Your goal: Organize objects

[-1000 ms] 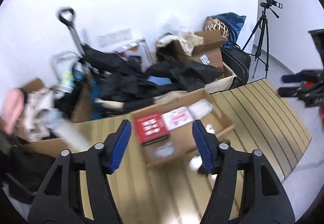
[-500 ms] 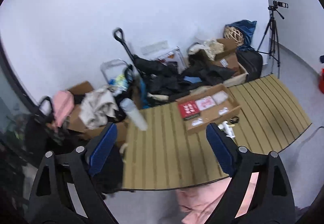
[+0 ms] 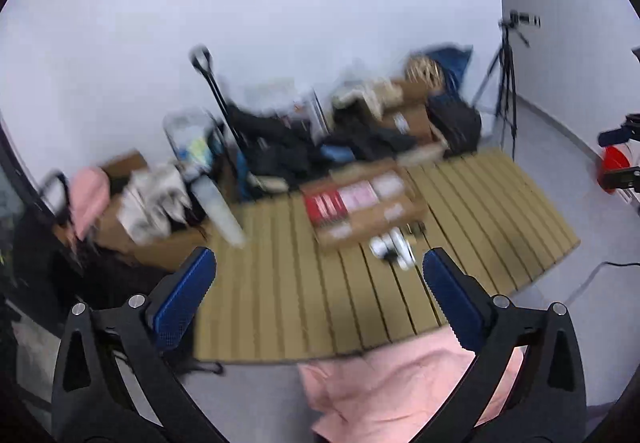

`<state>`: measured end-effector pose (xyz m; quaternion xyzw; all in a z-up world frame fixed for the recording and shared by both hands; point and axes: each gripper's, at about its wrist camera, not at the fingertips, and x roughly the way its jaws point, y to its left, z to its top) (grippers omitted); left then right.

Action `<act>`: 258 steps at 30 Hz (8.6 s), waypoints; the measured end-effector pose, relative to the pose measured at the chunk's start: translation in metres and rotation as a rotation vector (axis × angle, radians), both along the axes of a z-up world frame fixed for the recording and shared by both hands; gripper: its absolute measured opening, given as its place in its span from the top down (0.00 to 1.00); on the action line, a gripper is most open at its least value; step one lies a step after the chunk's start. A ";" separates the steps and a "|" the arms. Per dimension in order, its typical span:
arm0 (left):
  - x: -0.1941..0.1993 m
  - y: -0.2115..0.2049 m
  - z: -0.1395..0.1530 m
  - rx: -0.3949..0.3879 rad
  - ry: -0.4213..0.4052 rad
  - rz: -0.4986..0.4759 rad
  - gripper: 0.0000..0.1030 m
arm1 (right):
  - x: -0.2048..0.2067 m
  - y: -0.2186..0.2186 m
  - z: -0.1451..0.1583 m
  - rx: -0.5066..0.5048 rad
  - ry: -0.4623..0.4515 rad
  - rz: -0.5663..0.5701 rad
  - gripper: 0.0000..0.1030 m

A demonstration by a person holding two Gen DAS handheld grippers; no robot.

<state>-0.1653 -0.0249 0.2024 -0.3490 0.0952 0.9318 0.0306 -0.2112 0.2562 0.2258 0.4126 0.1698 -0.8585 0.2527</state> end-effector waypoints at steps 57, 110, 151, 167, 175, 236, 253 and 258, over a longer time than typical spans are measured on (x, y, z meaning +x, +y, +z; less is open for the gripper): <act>-0.183 -0.010 -0.265 0.457 -0.081 0.062 0.73 | -0.192 -0.043 -0.320 -0.389 -0.068 -0.389 0.93; -0.045 -0.025 -0.181 0.215 -0.019 0.238 0.06 | -0.061 -0.108 -0.203 -0.244 -0.002 -0.213 0.20; -0.259 0.046 -0.344 0.241 -0.253 -0.044 0.31 | -0.231 -0.122 -0.406 -0.126 -0.123 -0.246 0.58; -0.233 0.108 -0.401 0.208 -0.332 -0.205 0.60 | -0.189 -0.032 -0.394 -0.177 -0.140 -0.372 0.64; -0.215 0.102 -0.386 0.248 -0.326 -0.197 0.77 | -0.163 -0.027 -0.393 -0.137 -0.129 -0.416 0.64; -0.238 -0.054 -0.210 0.266 -0.263 0.099 0.16 | -0.280 -0.109 -0.260 -0.177 -0.138 -0.181 0.38; -0.027 0.004 -0.169 0.240 -0.058 0.073 0.13 | -0.049 -0.048 -0.202 -0.258 0.003 -0.194 0.32; 0.042 0.006 -0.192 0.236 -0.096 0.099 0.08 | 0.031 -0.058 -0.228 -0.274 -0.007 -0.241 0.32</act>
